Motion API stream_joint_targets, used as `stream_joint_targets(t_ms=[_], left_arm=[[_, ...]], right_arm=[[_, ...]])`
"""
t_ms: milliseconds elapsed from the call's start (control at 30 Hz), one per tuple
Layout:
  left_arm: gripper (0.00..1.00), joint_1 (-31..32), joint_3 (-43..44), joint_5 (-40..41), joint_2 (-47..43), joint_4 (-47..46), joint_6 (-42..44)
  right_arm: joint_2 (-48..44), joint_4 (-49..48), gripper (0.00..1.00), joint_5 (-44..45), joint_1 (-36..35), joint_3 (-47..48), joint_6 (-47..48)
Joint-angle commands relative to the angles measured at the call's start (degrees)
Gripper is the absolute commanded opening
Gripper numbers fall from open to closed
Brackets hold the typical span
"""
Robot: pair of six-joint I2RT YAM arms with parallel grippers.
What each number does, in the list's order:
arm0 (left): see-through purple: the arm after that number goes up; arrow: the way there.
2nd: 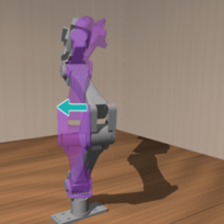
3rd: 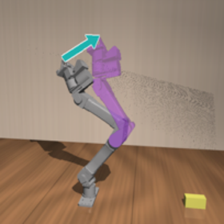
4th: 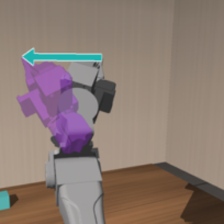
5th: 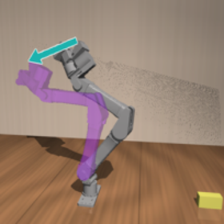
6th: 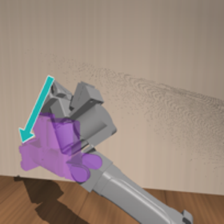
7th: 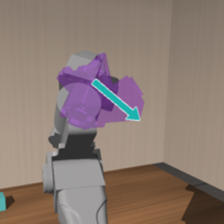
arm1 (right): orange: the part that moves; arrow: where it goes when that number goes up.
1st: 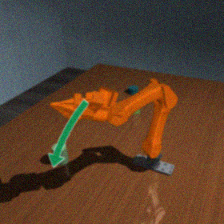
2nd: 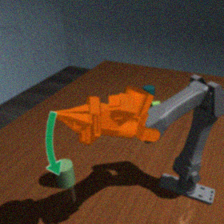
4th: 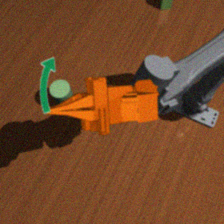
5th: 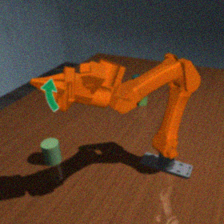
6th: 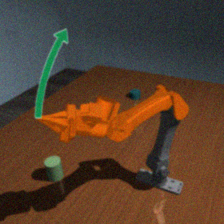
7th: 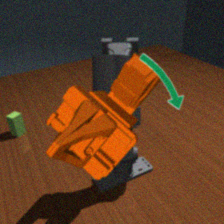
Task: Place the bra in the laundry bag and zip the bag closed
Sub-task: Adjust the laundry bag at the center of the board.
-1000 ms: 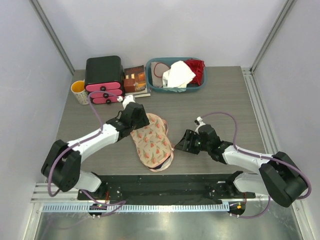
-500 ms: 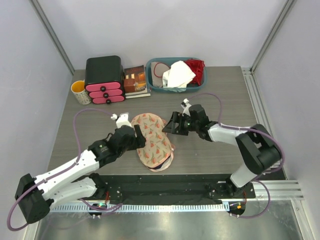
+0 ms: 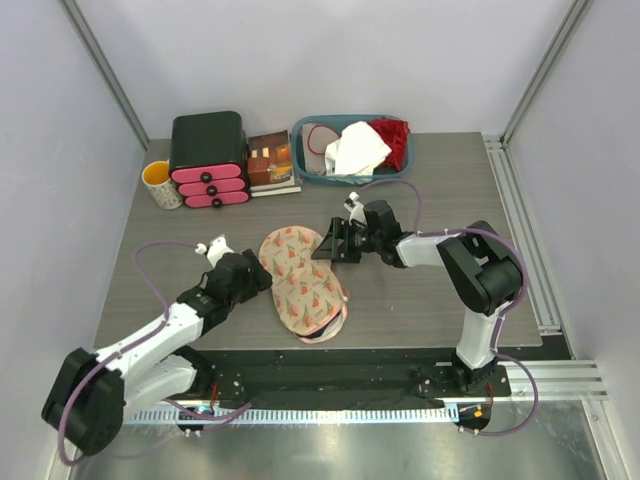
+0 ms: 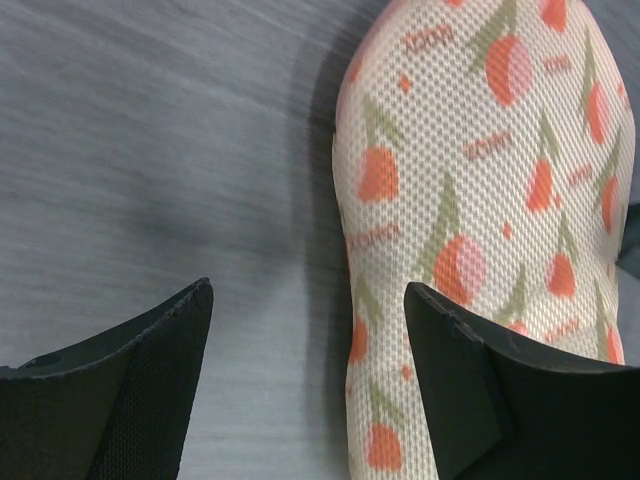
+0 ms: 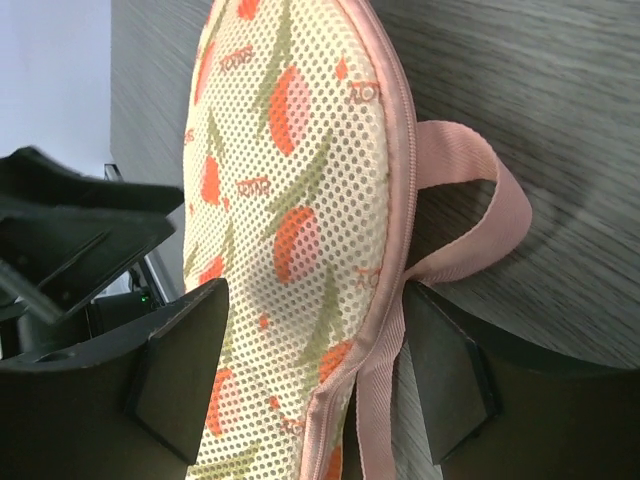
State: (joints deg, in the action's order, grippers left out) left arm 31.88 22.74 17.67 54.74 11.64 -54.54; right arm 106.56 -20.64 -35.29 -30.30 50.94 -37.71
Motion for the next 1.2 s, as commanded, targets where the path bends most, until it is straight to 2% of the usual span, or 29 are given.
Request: stream_joint_targets(t_ms=[0,233,400,433,533,600,633,700,767,867,900,933,1033,1067,1167], left_arm=[[0.78,-4.01,1.59,-4.92,8.24,-15.93,2.33],[0.76,-4.19,6.17,-11.95,21.78,-29.02,4.97],[0.70,-3.84,11.51,-17.48,28.83,-34.75,6.19],[0.69,-3.75,13.10,-21.67,30.15,-35.97,7.07],[0.63,-2.35,22.67,-29.07,37.70,-33.72,10.59],[0.64,-0.17,31.17,-29.62,42.36,-29.50,12.96],[0.64,0.55,33.92,-29.45,43.42,-24.26,16.02],[0.64,1.95,40.59,-25.85,44.83,-18.70,18.85],[0.65,2.05,43.86,-22.89,44.32,-12.98,22.63],[0.68,2.22,47.74,-16.20,38.97,-3.58,26.76],[0.69,2.75,48.44,-11.13,37.12,-1.03,27.38],[0.69,3.27,48.45,-8.99,32.93,3.69,27.30],[0.64,6.34,44.34,-4.84,23.70,9.54,22.13],[0.63,7.66,39.71,-4.84,20.70,9.63,18.37],[0.54,16.17,30.82,0.33,10.50,8.58,12.90]], right_arm=[[-1.70,-6.06,0.75,-1.36,0.16,-1.80,-2.45],[-9.78,-13.63,0.75,0.39,0.16,-12.60,-9.74],[-17.94,-17.32,0.75,5.38,-1.24,-22.45,-16.06],[-18.93,-17.85,0.75,6.54,-2.03,-23.77,-16.94],[-21.04,-23.81,0.75,10.48,-5.63,-28.69,-21.50],[-21.13,-27.86,0.75,12.78,-7.66,-31.24,-23.97],[-20.96,-29.18,0.75,14.35,-8.01,-32.03,-25.73],[-20.70,-31.12,0.75,15.51,-8.54,-33.53,-26.53],[-20.69,-31.91,0.75,17.43,-8.54,-35.02,-26.97],[-20.17,-32.44,0.75,17.89,-8.46,-35.82,-26.62],[-19.99,-33.23,0.75,17.62,-8.54,-35.99,-26.80],[-19.56,-33.93,0.75,17.62,-8.72,-36.08,-27.06],[-18.15,-36.56,0.75,18.06,-9.59,-36.08,-27.94],[-17.88,-38.84,0.75,18.67,-9.77,-36.43,-28.29],[-16.04,-42.71,0.73,21.57,-11.00,-37.14,-30.75]])
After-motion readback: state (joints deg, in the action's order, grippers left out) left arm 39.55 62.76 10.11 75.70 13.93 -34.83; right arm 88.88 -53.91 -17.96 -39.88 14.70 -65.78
